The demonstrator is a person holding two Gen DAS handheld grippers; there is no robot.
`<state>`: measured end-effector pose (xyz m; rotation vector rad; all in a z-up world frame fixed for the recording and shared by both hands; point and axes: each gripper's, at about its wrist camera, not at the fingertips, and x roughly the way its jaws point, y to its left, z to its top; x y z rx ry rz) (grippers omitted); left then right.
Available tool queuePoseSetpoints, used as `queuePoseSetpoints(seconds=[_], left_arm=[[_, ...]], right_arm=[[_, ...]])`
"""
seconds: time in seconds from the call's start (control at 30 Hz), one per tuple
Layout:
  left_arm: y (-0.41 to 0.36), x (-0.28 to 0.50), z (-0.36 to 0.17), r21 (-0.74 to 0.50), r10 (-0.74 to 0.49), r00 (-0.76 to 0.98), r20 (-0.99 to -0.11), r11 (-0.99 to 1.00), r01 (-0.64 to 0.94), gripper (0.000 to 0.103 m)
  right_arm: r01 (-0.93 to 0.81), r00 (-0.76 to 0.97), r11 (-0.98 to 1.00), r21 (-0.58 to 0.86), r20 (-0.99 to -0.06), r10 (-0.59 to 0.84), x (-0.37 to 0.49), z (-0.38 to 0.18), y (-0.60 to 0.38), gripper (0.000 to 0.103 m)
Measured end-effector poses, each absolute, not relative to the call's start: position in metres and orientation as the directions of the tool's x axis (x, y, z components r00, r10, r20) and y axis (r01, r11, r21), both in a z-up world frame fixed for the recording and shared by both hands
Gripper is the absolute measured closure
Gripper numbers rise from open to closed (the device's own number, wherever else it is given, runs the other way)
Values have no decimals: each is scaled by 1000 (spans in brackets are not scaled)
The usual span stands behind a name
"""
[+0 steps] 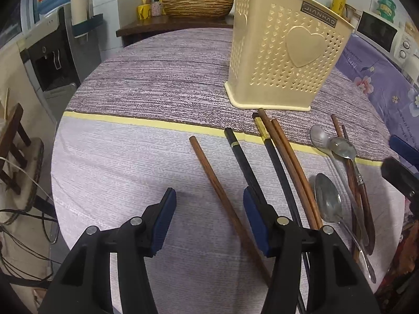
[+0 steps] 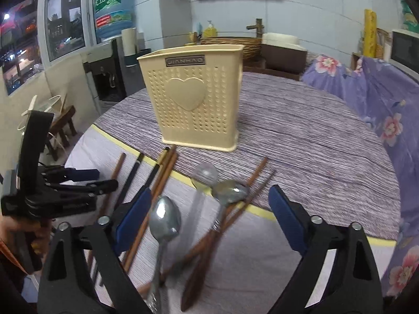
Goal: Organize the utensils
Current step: 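Move both tools down toward the loose chopsticks and spoons, then grasp a brown wooden chopstick with the left tool while the right tool grasps a metal spoon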
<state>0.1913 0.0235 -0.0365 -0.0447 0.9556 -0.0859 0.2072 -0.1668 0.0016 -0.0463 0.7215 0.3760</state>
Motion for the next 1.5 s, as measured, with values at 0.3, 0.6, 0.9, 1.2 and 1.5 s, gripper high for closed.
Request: queuePoseSetpoints(seconds=[0.3, 0.6, 0.9, 1.2, 1.5], left_arm=[[24, 203, -36, -72, -85, 560, -824, 996, 45, 69], [26, 210, -36, -96, -101, 550, -829, 995, 38, 76], [27, 218, -35, -111, -112, 539, -835, 993, 34, 85], [18, 233, -35, -88, -100, 531, -841, 995, 48, 92], [16, 236, -36, -95, -99, 546, -832, 995, 36, 94]], right_arm=[[-337, 594, 939, 63, -760, 264, 265, -21, -127, 37], [-321, 526, 947, 15, -829, 191, 284, -45, -111, 48], [-312, 516, 950, 24, -835, 190, 285, -48, -115, 58], [-307, 516, 951, 41, -832, 203, 293, -45, -119, 66], [-311, 554, 947, 87, -792, 255, 287, -32, -128, 66]])
